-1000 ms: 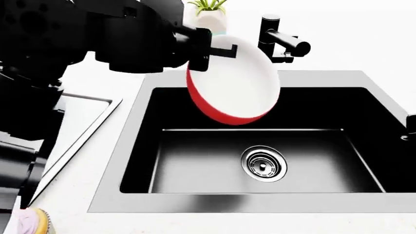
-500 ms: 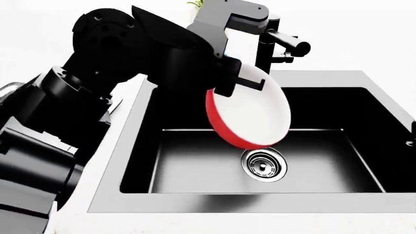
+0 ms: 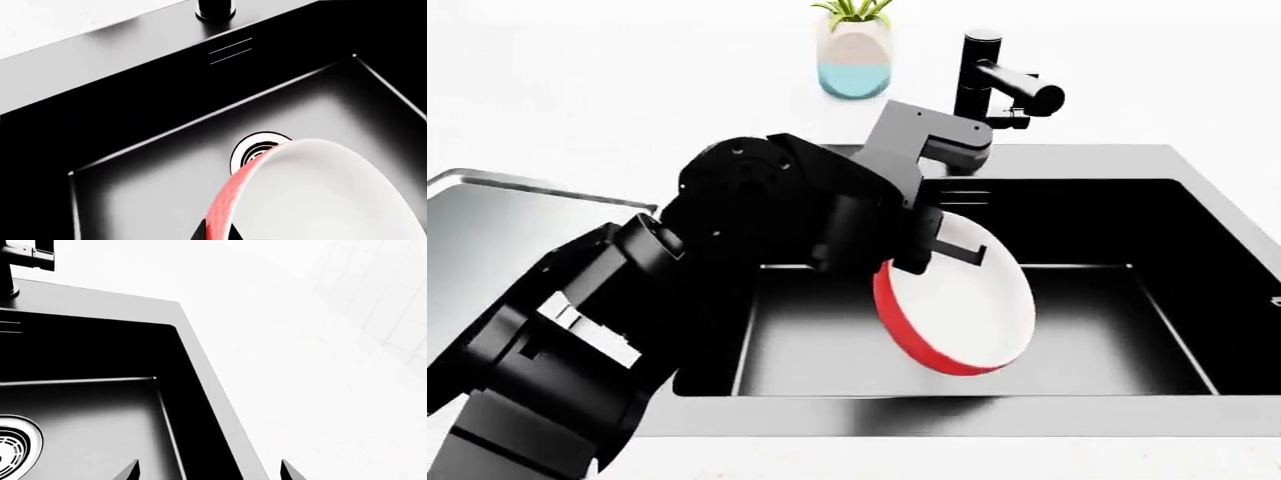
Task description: Move the fresh-baked cupcake off the tray onto the counter, and place the bowl used for mixing into the sink.
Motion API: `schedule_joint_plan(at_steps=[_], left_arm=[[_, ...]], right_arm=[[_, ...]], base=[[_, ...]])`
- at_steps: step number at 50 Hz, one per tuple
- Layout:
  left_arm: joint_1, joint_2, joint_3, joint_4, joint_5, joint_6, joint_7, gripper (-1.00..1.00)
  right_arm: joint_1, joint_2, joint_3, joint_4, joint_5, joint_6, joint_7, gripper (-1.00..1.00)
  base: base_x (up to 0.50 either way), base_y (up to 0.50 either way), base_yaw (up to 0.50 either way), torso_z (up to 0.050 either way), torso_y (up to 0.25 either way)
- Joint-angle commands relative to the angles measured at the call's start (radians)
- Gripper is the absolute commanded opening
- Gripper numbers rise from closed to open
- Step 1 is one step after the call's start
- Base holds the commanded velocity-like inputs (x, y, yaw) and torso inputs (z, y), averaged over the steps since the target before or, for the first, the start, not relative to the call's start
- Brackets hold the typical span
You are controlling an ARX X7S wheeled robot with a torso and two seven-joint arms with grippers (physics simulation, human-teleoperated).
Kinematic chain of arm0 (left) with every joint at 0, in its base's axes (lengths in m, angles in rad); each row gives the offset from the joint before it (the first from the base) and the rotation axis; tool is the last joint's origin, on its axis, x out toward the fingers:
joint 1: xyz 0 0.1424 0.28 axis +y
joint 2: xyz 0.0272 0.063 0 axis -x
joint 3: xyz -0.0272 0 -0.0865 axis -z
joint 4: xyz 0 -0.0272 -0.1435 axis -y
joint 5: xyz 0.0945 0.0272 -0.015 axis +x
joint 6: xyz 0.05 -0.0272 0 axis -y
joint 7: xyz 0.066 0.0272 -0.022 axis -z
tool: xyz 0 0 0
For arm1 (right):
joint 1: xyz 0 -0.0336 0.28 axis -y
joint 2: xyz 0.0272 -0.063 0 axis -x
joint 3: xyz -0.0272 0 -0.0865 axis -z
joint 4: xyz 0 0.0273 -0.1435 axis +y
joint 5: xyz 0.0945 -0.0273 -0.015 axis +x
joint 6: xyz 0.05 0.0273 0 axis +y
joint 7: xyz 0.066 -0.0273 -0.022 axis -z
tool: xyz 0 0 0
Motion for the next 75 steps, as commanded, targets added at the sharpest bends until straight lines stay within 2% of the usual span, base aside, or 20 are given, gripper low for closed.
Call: schedule_joint_plan(at_steps=[1, 13, 18, 19, 31, 40, 45, 56, 68, 75], left_arm=[[0.043, 0.015, 0.041, -0.046, 0.045, 0.055, 0.046, -1.00], [0.078, 0.019, 0.104, -0.099, 0.089, 0.132, 0.094, -1.00], [0.095, 0.000, 0.106, -0.044, 0.063, 0.124, 0.050, -1.00], [0.095, 0.000, 0.106, -0.046, 0.059, 0.124, 0.047, 1.00], [0.123, 0.008, 0.142, -0.096, 0.072, 0.147, 0.067, 1.00], [0.091, 0.010, 0.153, -0.104, 0.061, 0.142, 0.076, 1.00], [0.007, -0.021, 0.102, -0.058, -0.002, 0.113, 0.031, 1.00], [-0.298, -0.051, 0.060, -0.177, -0.026, 0.023, 0.108, 1.00], [-0.435, -0.115, 0.121, -0.263, 0.073, -0.020, 0.243, 1.00], [-0.469, -0.160, 0.170, -0.317, 0.146, -0.017, 0.334, 1.00]], right_arm=[[-0.011, -0.001, 0.001, 0.000, -0.013, -0.008, -0.012, 1.00], [-0.021, 0.013, 0.001, -0.014, -0.024, -0.020, -0.022, 1.00], [-0.028, 0.005, -0.001, -0.009, -0.034, -0.026, -0.026, 1.00], [-0.029, 0.004, -0.002, -0.008, -0.036, -0.027, -0.028, 1.00], [-0.024, -0.002, 0.008, -0.006, -0.032, -0.019, -0.025, 1.00], [-0.025, 0.004, 0.011, -0.010, -0.025, -0.017, -0.020, 1.00], [-0.031, -0.002, 0.009, -0.005, -0.030, -0.020, -0.022, 1.00], [-0.033, -0.016, 0.010, -0.002, -0.021, -0.017, -0.006, 1.00], [-0.043, -0.016, 0.009, -0.003, -0.027, -0.027, -0.011, 1.00], [-0.022, -0.044, 0.019, 0.020, -0.006, 0.004, 0.015, 1.00]], base=[[0.00, 0.00, 0.00, 0.000, 0.000], [0.00, 0.00, 0.00, 0.001, 0.001], [0.00, 0.00, 0.00, 0.000, 0.000], [0.00, 0.00, 0.00, 0.000, 0.000], [0.00, 0.00, 0.00, 0.000, 0.001], [0.00, 0.00, 0.00, 0.000, 0.000], [0.00, 0.00, 0.00, 0.000, 0.000], [0.00, 0.00, 0.00, 0.000, 0.000], [0.00, 0.00, 0.00, 0.000, 0.000], [0.00, 0.00, 0.00, 0.000, 0.000]])
